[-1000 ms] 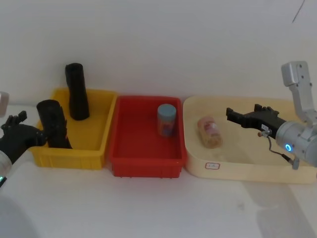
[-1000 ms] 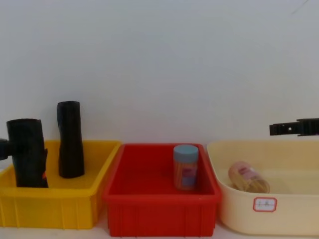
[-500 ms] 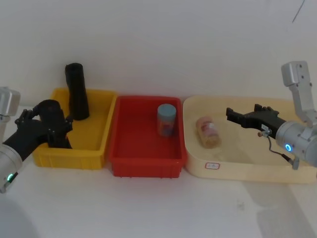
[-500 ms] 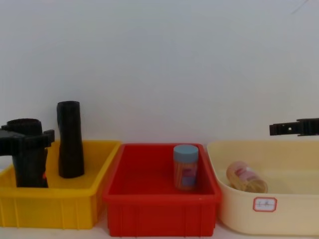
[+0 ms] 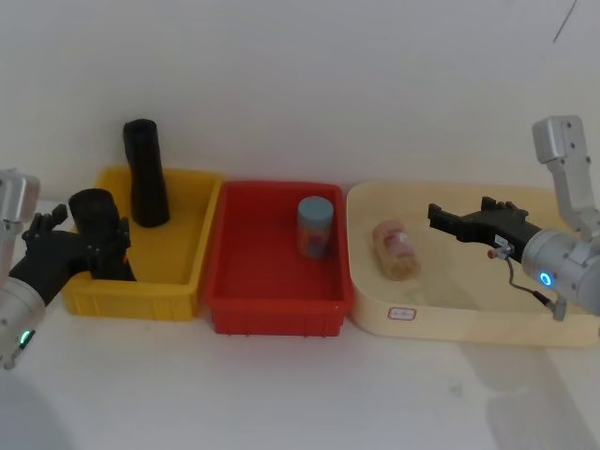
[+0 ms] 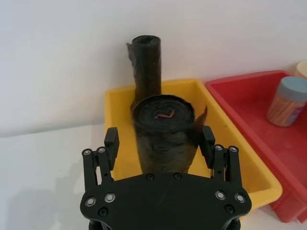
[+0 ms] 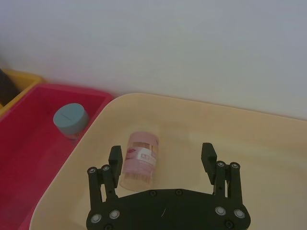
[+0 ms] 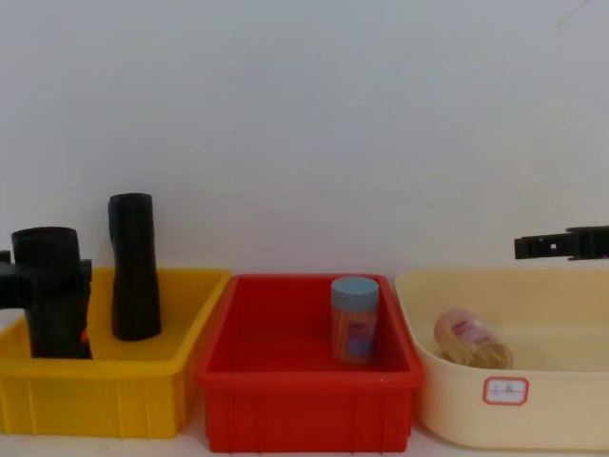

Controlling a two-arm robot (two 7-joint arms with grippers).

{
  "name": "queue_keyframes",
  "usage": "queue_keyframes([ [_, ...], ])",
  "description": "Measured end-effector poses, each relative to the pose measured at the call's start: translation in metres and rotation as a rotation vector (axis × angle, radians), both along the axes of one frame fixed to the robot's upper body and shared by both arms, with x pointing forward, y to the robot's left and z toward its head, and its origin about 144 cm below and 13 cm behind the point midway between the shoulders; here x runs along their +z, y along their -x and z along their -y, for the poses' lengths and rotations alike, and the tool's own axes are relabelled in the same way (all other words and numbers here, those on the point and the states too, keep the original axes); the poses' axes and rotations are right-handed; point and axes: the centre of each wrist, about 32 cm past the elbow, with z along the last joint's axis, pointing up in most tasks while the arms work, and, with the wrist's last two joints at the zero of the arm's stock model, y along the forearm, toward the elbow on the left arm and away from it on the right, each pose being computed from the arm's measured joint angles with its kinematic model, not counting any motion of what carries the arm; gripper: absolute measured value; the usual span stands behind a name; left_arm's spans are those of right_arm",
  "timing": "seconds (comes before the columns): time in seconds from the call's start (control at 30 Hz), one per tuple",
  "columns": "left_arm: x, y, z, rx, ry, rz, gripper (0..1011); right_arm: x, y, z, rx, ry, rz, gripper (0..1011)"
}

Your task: Pick up the garbage bag with the one hand and transfer it to the other hand.

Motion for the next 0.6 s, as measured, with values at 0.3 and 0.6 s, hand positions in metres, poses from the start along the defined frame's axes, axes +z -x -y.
queue_keyframes([
  [0.3,-0.0019,-0.0012,0.0011,0.001,0.002,-0.003,1000,0.0000,0.0000,0.0000,0.000,0.000,0.000,1004],
  [0.6,-0.0065,-0.0097,0.0056,-0.073,0.037,0.008,1000,0.0000,0.0000,0.0000,0.000,0.000,0.000,1004],
])
